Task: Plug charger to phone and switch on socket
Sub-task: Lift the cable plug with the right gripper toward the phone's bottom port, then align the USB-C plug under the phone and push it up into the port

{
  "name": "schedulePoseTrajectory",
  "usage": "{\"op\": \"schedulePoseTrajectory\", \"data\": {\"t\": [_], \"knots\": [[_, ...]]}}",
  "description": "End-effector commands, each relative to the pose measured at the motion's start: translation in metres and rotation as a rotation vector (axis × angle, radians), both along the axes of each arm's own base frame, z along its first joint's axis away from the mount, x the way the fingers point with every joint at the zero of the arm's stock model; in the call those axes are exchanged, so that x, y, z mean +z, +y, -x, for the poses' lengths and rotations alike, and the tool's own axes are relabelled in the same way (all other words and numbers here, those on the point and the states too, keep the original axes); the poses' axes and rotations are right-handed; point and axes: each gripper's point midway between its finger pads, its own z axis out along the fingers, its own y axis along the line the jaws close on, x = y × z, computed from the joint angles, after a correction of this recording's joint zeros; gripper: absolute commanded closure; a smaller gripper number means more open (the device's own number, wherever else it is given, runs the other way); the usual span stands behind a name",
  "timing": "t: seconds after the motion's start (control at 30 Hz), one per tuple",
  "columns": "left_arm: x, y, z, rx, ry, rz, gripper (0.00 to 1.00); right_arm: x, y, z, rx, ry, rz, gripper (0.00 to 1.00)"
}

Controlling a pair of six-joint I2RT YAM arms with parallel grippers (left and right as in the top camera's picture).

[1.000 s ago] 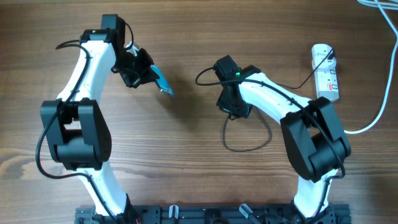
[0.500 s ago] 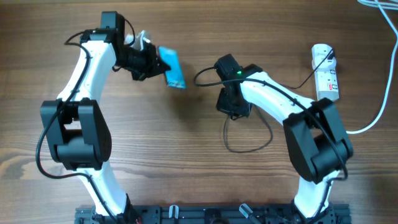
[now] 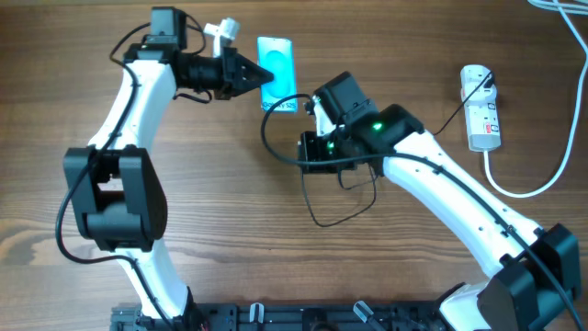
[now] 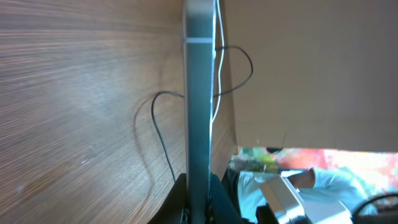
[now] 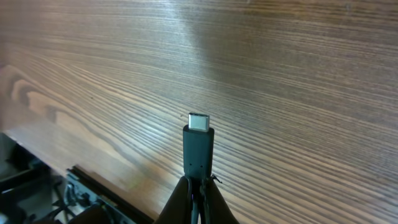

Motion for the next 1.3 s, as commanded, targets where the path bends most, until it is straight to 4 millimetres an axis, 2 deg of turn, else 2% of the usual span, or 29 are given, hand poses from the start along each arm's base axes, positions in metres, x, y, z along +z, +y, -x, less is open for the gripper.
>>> {"op": "schedulePoseTrajectory", "data": {"t": [0.0,0.1,0.3,0.47,0.73,1.27], "knots": [[0.025,-0.025,0.015,-0.066,-0.124,-0.04,0.96,0.008,0.004,-0.007,-0.036,-0.065,0.031,0.96],[0.013,-0.027,0.013,-0.051,-0.129,-0.119,0.96,0.01,0.002,-0.011,-0.054,-0.091,0.057,0.95],[0.016,-0.03,0.021,-0.069,-0.091,-0.087,0.96,0.012,-0.002,-0.022,-0.082,-0.142,0.078,0.95],[0.015,-0.03,0.025,-0.072,-0.061,-0.083,0.96,0.02,0.007,-0.032,-0.087,-0.186,0.033,0.96],[0.023,-0.033,0.03,-0.088,-0.044,-0.034,0.96,0.021,0.014,-0.025,-0.074,-0.149,-0.004,0.95],[0.023,-0.033,0.029,-0.083,-0.036,-0.033,0.96,0.022,0.013,-0.03,-0.107,-0.154,-0.011,0.96]]}}
